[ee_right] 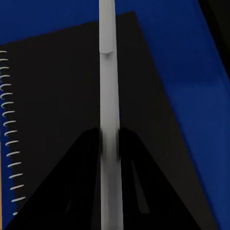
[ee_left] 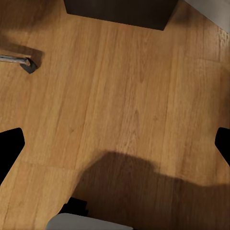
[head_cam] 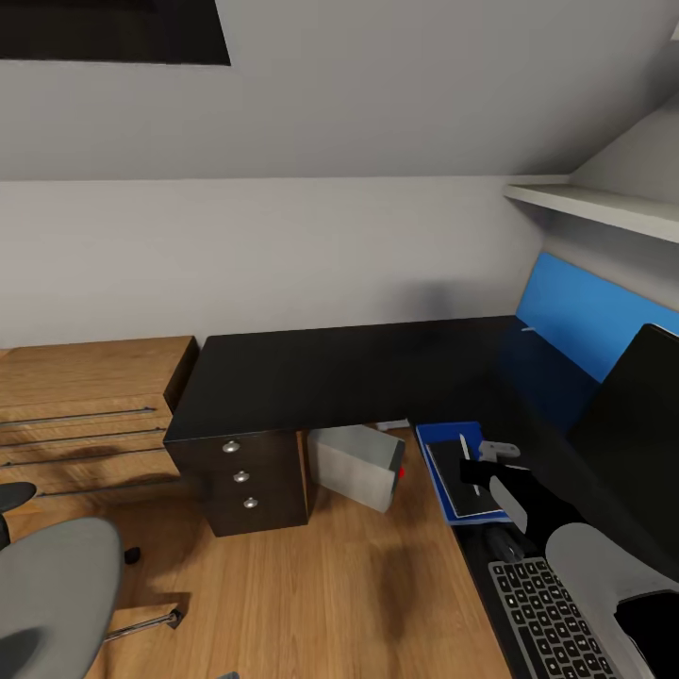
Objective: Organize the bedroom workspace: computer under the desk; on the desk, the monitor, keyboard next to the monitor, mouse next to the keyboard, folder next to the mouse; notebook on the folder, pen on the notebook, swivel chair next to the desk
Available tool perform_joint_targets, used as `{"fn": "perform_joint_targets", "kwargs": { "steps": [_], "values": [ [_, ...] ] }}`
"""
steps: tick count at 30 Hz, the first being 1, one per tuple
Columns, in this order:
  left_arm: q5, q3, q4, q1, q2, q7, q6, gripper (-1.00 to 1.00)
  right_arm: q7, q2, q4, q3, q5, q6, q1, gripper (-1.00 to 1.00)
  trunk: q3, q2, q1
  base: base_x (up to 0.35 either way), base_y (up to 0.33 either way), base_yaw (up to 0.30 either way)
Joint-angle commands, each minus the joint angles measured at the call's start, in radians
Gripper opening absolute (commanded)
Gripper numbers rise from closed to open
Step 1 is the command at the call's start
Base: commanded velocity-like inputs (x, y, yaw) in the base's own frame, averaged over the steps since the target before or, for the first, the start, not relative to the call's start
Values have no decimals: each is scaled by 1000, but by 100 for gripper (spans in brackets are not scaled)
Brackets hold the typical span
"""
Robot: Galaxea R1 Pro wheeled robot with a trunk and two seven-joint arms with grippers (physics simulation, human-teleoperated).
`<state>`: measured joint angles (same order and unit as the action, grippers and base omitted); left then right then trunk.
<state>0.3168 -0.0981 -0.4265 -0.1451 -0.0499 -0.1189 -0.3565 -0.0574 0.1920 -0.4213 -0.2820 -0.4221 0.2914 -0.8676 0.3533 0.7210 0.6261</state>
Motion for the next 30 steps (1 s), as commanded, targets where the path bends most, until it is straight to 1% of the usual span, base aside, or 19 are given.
{"fn": "perform_joint_targets", "kwargs": {
  "steps": [1, 19, 20, 30],
  "values": [
    [5, -8, 0, -1, 1, -8, -4, 100, -4, 1, -2, -8, -11, 4, -1, -100, 1, 1, 0, 0, 0, 0],
    [5, -8, 0, -1, 1, -8, -4, 100, -4, 1, 4, -8, -11, 5, -1, -100, 1, 1, 0, 0, 0, 0],
    [5, -8, 0, -1, 1, -8, -4, 100, -4, 1, 4, -8, -11, 5, -1, 100, 1, 1, 0, 0, 0, 0],
    [5, -8, 0, -1, 2, -8, -4, 100, 4, 2, 1, -7, -11, 5, -1, 100, 1, 1, 0, 0, 0, 0]
  ]
}}
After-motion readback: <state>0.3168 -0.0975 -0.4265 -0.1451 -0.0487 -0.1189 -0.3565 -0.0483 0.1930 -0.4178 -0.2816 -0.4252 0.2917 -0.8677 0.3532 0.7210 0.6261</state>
